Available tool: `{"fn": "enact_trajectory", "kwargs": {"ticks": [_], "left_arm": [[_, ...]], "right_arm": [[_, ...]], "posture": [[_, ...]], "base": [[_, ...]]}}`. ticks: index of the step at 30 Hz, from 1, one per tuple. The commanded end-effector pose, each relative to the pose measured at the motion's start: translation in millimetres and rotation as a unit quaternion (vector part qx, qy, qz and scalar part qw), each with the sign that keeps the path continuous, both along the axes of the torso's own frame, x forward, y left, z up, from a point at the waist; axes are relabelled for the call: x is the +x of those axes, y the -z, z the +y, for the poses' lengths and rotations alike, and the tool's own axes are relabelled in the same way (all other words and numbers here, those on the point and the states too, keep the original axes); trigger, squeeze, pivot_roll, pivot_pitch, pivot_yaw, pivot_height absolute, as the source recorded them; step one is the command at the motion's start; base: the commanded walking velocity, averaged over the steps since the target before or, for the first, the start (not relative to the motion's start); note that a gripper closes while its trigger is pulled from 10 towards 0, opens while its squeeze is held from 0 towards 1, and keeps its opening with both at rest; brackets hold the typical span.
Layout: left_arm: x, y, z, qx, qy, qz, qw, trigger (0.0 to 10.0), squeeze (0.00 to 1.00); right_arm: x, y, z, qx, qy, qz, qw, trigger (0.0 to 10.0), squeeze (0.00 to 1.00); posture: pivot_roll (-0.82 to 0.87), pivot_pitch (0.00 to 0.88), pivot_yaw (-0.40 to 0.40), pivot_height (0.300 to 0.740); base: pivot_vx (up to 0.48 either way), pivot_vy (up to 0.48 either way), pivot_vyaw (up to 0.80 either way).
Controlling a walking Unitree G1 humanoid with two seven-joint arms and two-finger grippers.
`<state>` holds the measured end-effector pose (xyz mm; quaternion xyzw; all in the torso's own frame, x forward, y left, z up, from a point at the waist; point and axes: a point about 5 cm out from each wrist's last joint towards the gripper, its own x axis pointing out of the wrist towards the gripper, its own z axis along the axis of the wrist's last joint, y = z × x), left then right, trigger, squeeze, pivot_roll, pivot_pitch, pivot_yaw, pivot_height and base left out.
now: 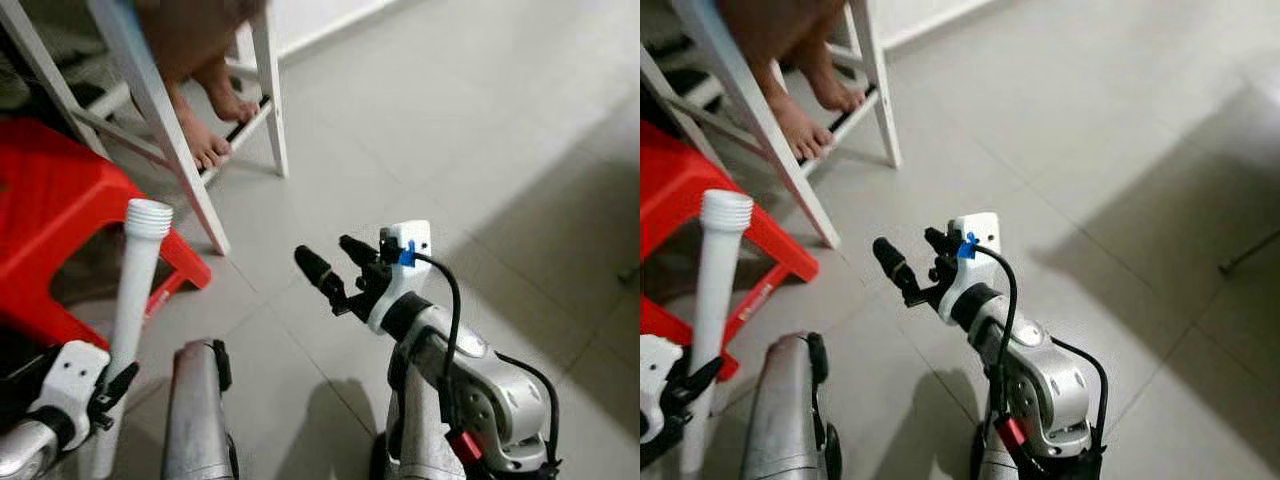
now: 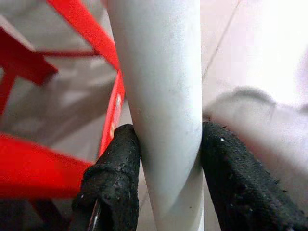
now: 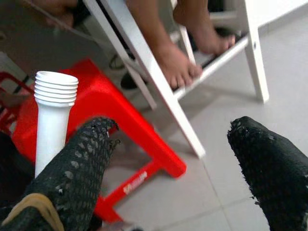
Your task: Building children table
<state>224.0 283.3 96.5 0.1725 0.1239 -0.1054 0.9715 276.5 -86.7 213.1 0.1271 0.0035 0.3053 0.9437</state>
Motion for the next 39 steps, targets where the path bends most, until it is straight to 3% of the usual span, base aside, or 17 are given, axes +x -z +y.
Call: {"fn": "enact_trajectory", "kwargs": {"ticks": [1, 7, 13, 24, 39], "left_arm": [[-2.0, 6.0, -2.7, -0.007, 0.002, 0.014, 1.0, 10.0, 0.0], [12.8, -2.7, -12.4, -0.037, 0.011, -0.007, 0.999, 10.0, 0.0], [18.2, -7.3, -16.1, -0.053, 0.009, -0.019, 0.998, 10.0, 0.0], [30.3, -20.5, -37.8, -0.082, 0.037, -0.049, 0.995, 10.0, 0.0], [42.5, -21.7, -42.3, -0.068, -0.006, -0.057, 0.996, 10.0, 0.0]], "right_arm": [[1.3, 2.2, -4.3, 0.011, 0.006, 0.005, 1.0, 10.0, 0.0], [7.1, 2.6, -17.1, 0.035, 0.043, 0.014, 0.998, 10.0, 0.0], [7.4, 4.1, -24.5, 0.044, 0.068, 0.018, 0.997, 10.0, 0.0], [11.6, 8.5, -50.3, 0.047, 0.147, 0.022, 0.988, 10.0, 0.0], [16.4, 13.7, -58.4, 0.051, 0.173, 0.041, 0.983, 10.0, 0.0]], "posture": [[0.04, 0.127, -0.018, 0.525], [0.03, 0.077, -0.028, 0.555], [0.02, 0.058, -0.032, 0.575], [0.01, 0.028, -0.033, 0.61], [0.01, 0.0, -0.045, 0.65]], "base": [[0.0, 0.0, 0.0], [0.0, 0.0, 0.0], [0.0, 0.0, 0.0], [0.0, 0.0, 0.0], [0.0, 0.0, 0.0]]}}
